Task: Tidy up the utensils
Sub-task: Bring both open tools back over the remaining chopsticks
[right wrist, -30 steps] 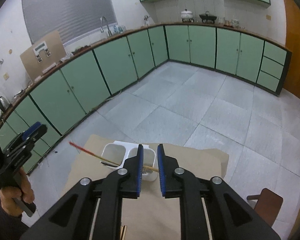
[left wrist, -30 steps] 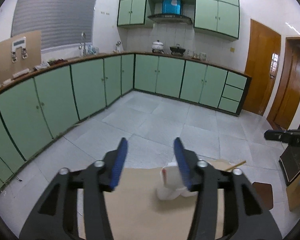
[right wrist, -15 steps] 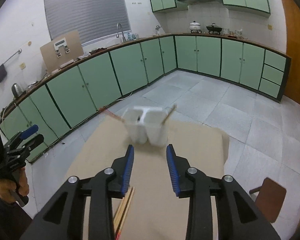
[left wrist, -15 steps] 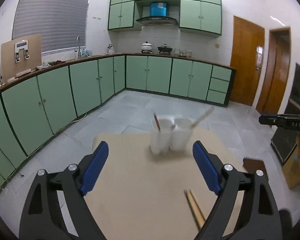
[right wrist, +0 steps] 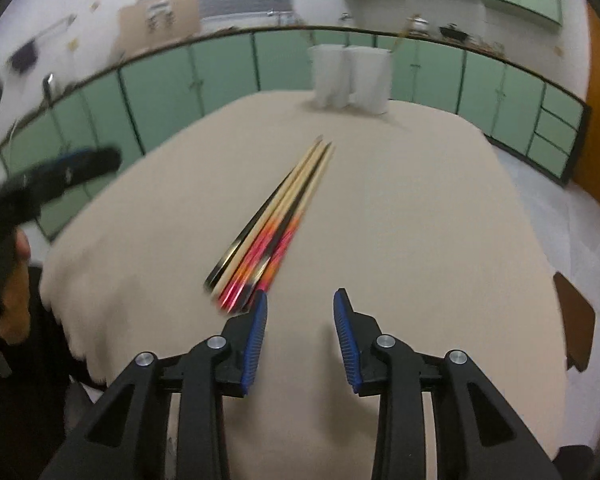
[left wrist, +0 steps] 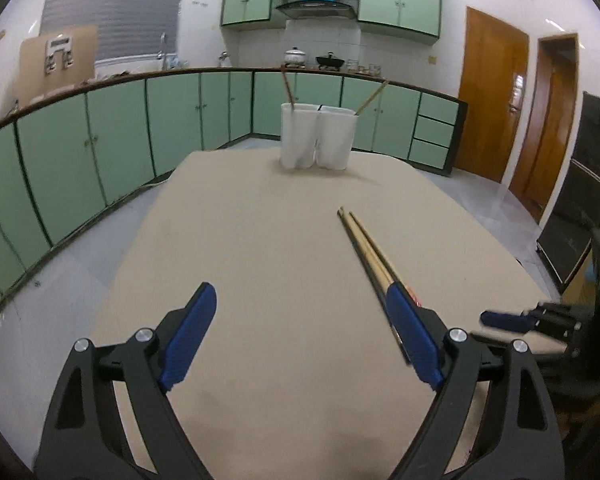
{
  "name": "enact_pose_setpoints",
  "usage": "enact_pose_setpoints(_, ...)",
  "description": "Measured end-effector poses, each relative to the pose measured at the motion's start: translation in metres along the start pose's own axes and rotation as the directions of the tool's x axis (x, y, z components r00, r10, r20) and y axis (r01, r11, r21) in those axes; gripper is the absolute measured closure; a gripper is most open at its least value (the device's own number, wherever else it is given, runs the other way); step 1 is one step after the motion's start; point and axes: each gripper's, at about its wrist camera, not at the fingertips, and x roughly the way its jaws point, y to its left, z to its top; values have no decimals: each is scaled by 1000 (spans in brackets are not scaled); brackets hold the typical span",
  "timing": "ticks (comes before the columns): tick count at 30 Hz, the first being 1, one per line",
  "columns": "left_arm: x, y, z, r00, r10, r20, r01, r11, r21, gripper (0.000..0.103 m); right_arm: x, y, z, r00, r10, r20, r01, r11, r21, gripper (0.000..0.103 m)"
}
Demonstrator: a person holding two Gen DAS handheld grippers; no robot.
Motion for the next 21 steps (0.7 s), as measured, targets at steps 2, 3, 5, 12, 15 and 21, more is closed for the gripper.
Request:
enact_pose_setpoints(2, -3, 1, -4, 1000, 6, 2, -6, 1000, -17, 19, 5, 7, -2, 1000, 2, -7, -2, 1000, -14, 69)
enact_pose_setpoints(3, -4, 4, -7, 1000, 7, 0, -7, 999, -32, 19, 9, 10, -3, 1000, 1, -11, -1, 1000, -23, 69)
enact_pose_setpoints(5, -4, 5, -8, 1000, 8, -6, -8, 999, -46, 19, 13, 11, -2, 1000, 5, -11, -5, 1000, -30, 68)
enact_pose_setpoints(12, 5, -3, -18, 999, -8, -46, 7, 1000, -19, 19, 14, -12, -2, 999, -37, 4, 37, 999, 22, 67)
enact_pose_setpoints(15, 13, -15, -27, 997, -25, -76, 27, 999, 26, 19, 12, -29, -3, 999, -43, -2, 43, 997, 67, 67)
enact_pose_setpoints(21, 37, -39, -43, 989, -31, -143, 47, 993, 112, 19, 9, -31, -3, 1000, -24, 2, 24, 999, 48, 66)
